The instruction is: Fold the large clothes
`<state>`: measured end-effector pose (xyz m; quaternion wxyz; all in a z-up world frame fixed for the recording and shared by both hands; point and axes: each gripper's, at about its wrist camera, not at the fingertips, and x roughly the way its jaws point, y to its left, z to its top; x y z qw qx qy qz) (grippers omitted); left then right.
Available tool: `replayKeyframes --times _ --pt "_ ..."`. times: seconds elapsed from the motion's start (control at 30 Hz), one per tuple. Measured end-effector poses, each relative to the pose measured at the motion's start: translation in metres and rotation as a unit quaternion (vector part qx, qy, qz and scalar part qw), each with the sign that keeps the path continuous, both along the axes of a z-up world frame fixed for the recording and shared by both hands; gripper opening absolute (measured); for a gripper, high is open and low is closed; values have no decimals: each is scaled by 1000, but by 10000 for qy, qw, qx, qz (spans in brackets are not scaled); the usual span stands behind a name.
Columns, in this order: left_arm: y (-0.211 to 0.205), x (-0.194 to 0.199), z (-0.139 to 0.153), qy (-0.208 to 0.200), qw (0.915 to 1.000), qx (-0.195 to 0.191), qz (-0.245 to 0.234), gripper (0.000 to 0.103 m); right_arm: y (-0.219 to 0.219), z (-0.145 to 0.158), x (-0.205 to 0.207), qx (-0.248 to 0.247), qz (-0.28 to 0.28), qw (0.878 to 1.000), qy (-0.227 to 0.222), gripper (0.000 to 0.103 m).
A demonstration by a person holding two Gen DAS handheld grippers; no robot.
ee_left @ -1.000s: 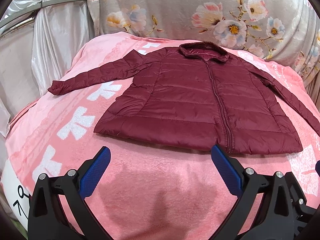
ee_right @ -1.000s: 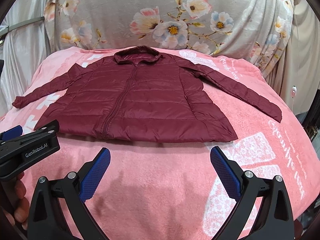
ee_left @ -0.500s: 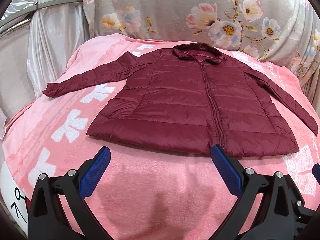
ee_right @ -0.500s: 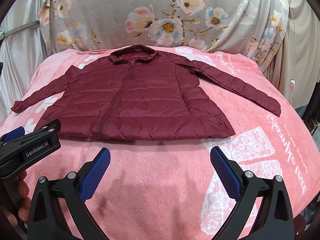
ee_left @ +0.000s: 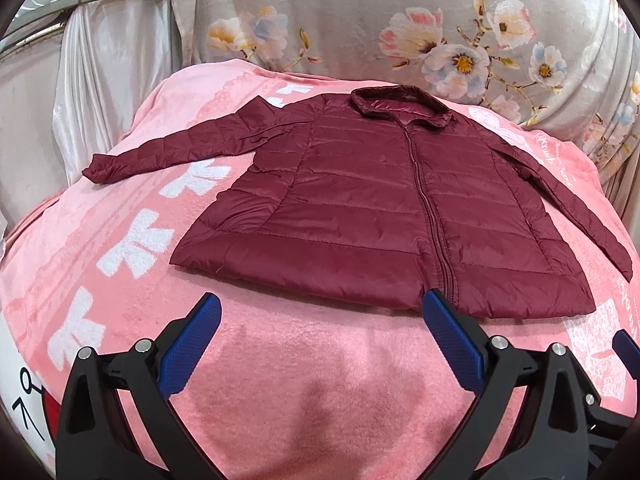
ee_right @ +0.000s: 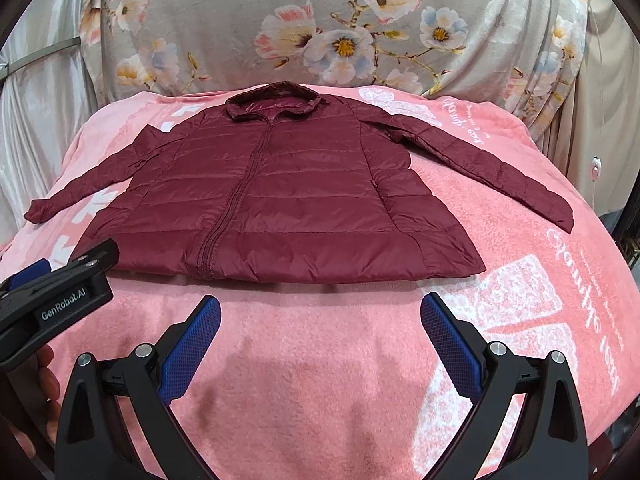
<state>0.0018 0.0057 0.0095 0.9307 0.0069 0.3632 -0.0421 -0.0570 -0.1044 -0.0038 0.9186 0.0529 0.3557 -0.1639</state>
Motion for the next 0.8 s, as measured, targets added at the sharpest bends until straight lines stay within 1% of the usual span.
replayKeyframes --times 0.17,0.27,0.47,0.8 --pt "-6 3 -3 -34 10000 61 -38 98 -2 -4 5 32 2 10000 54 98" --pt "-8 5 -5 23 9998 147 -93 98 -5 -7 7 133 -35 9999 104 98" --pt "-8 9 -7 29 10000 26 1 98 -4 -7 11 108 10 9999 101 98" --pt "-10 17 -16 95 9999 91 -48 98 -10 -12 16 222 -82 9996 171 98"
